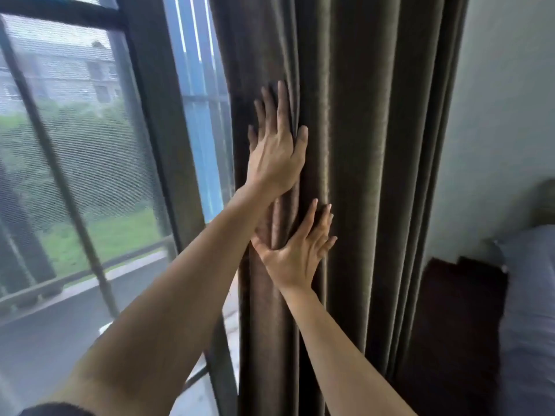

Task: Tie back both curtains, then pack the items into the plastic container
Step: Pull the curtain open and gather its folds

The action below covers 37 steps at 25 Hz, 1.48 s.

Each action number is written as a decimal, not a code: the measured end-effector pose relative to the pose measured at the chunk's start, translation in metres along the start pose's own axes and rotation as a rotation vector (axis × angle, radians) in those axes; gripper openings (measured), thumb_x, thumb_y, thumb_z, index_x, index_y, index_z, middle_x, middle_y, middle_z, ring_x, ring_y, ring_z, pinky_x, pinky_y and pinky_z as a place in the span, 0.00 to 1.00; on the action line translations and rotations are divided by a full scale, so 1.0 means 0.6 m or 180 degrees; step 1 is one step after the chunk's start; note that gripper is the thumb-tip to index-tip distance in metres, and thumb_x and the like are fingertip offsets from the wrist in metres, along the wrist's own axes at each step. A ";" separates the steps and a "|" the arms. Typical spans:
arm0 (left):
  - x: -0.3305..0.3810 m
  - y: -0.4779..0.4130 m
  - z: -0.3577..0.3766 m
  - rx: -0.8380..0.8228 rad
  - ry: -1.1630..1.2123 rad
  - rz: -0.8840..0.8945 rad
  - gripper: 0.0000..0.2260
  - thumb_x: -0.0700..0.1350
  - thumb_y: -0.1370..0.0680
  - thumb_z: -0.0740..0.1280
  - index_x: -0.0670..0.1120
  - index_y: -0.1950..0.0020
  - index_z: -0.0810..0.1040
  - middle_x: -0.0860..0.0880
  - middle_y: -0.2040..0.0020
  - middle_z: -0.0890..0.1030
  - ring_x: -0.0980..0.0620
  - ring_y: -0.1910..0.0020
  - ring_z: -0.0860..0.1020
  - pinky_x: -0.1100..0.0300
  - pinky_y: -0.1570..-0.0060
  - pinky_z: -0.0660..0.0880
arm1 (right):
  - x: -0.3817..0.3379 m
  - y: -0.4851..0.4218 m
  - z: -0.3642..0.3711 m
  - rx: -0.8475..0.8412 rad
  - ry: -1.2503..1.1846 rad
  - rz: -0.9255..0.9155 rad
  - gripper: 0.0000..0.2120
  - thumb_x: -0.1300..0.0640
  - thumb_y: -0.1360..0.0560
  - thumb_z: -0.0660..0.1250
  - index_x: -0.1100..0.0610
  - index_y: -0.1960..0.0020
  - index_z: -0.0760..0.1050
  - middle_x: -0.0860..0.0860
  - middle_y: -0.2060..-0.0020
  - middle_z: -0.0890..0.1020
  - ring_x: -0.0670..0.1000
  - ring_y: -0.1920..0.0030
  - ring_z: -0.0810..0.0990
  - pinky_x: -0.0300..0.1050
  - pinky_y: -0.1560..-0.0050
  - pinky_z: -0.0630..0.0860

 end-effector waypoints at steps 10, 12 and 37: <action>0.100 -0.187 0.259 -0.0046 0.0266 0.0416 0.30 0.53 0.18 0.50 0.45 0.24 0.37 0.41 0.23 0.38 0.42 0.24 0.39 0.45 0.27 0.43 | 0.190 -0.275 -0.068 0.0923 0.0818 0.0143 0.61 0.33 0.43 0.75 0.56 0.24 0.44 0.64 0.25 0.53 0.64 0.25 0.51 0.66 0.31 0.46; 0.121 -0.231 0.318 -0.0014 0.0341 0.0503 0.29 0.53 0.18 0.49 0.45 0.24 0.38 0.41 0.23 0.38 0.42 0.24 0.39 0.45 0.27 0.44 | 0.237 -0.340 -0.086 0.0993 0.0942 0.0067 0.61 0.34 0.43 0.75 0.57 0.24 0.44 0.63 0.24 0.52 0.63 0.24 0.51 0.63 0.31 0.43; 0.196 -0.614 0.970 -0.0205 0.1359 0.0770 0.27 0.50 0.17 0.50 0.54 0.29 0.32 0.43 0.23 0.37 0.47 0.23 0.46 0.59 0.30 0.47 | 0.719 -0.910 -0.086 0.0836 0.0600 0.0039 0.56 0.33 0.38 0.71 0.43 0.28 0.34 0.53 0.23 0.50 0.55 0.23 0.46 0.58 0.26 0.38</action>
Point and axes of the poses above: each hand's wrist, its own y-axis away from the middle knuckle, its own z-axis out of the palm, x = y × z, the point moved 6 cm from there along -y, towards the middle knuckle
